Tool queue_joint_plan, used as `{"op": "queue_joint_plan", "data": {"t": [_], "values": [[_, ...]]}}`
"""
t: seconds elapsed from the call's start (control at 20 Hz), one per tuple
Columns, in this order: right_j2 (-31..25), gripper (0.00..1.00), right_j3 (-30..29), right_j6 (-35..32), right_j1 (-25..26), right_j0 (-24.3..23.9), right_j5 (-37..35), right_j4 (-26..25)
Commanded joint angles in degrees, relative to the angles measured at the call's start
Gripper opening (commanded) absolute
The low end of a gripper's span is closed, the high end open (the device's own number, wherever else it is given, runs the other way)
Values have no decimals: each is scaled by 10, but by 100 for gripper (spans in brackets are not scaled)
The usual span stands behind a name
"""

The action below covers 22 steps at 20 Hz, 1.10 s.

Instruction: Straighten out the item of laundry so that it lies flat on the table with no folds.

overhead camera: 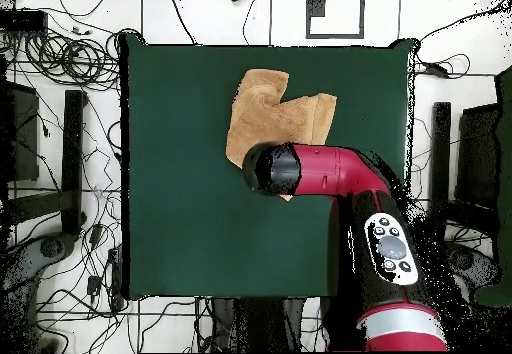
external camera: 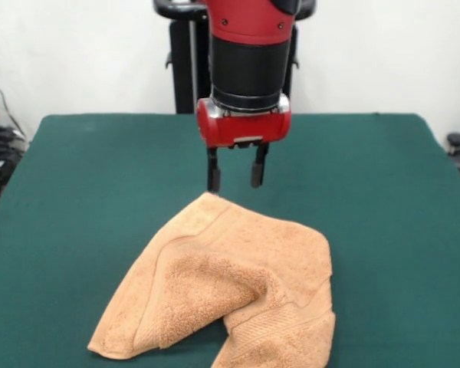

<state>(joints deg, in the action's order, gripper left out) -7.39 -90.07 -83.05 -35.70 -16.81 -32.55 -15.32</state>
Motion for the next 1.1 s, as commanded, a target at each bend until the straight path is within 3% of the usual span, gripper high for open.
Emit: {"op": "queue_joint_plan", "data": {"t": [0.05, 0.5, 1.1], "values": [[31, 100, 49, -118, 24, 27, -169, 42], [28, 100, 95, -123, 79, 32, -148, 46], [26, 100, 233, -149, 212, 37, -117, 77]]}}
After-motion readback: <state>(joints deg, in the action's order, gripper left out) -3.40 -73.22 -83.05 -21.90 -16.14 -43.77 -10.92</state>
